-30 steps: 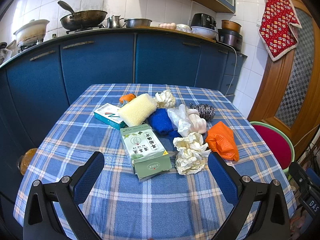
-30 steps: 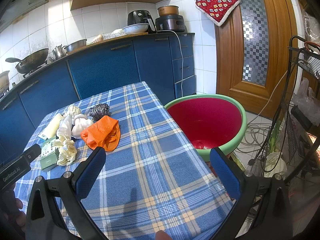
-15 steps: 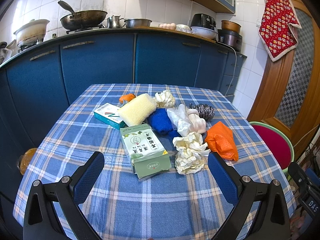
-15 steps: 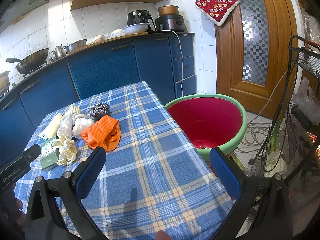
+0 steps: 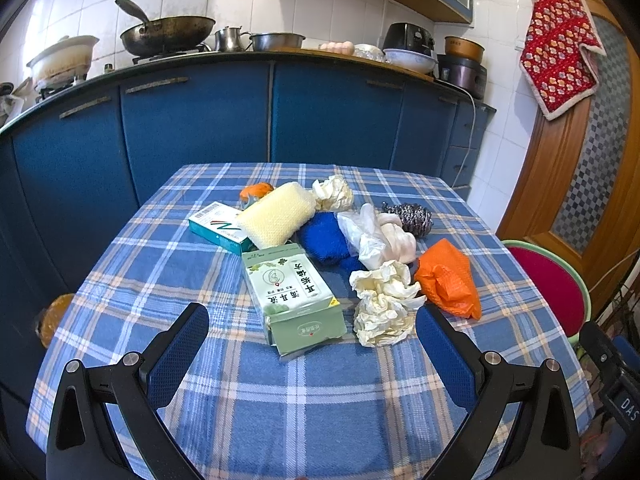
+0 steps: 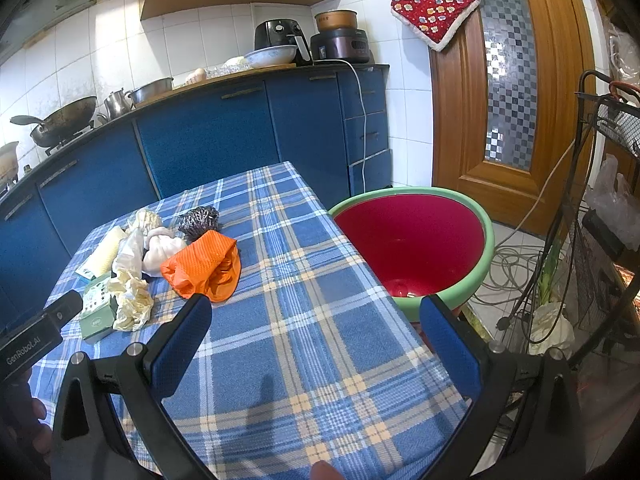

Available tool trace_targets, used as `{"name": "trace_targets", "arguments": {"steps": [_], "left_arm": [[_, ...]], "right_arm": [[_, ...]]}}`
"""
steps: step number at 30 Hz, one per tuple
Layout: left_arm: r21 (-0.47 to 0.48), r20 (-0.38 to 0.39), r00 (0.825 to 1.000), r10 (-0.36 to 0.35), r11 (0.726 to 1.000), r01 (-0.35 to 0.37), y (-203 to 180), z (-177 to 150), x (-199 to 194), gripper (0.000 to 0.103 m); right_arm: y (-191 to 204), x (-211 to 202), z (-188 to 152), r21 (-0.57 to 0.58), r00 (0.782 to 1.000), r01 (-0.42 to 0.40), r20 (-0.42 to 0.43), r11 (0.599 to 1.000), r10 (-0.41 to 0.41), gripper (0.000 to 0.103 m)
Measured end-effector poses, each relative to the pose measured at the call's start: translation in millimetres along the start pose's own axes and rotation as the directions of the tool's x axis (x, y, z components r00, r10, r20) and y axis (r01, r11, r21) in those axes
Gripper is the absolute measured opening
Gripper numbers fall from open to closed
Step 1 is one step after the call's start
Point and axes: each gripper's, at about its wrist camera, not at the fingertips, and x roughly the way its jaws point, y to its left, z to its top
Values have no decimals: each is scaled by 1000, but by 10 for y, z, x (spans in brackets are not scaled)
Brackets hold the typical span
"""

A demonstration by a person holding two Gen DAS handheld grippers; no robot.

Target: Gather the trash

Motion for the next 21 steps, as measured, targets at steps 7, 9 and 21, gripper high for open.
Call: {"name": "trace_targets", "arguments": {"steps": [7, 9, 21], "left_arm": [[-6, -28, 999, 30, 1000, -30, 104, 81, 112, 103], [-10, -39, 999, 36, 999, -36, 142, 106, 168, 103], [-45, -144, 986, 86, 995, -93, 255, 308, 686, 103]], "right_arm": [[11, 115, 50, 5, 1000, -16, -22, 1000, 17, 102], [27, 160, 81, 4, 999, -26, -28, 1000, 26, 102], [246, 473, 219, -41, 994, -80, -84, 996, 76, 102]]}}
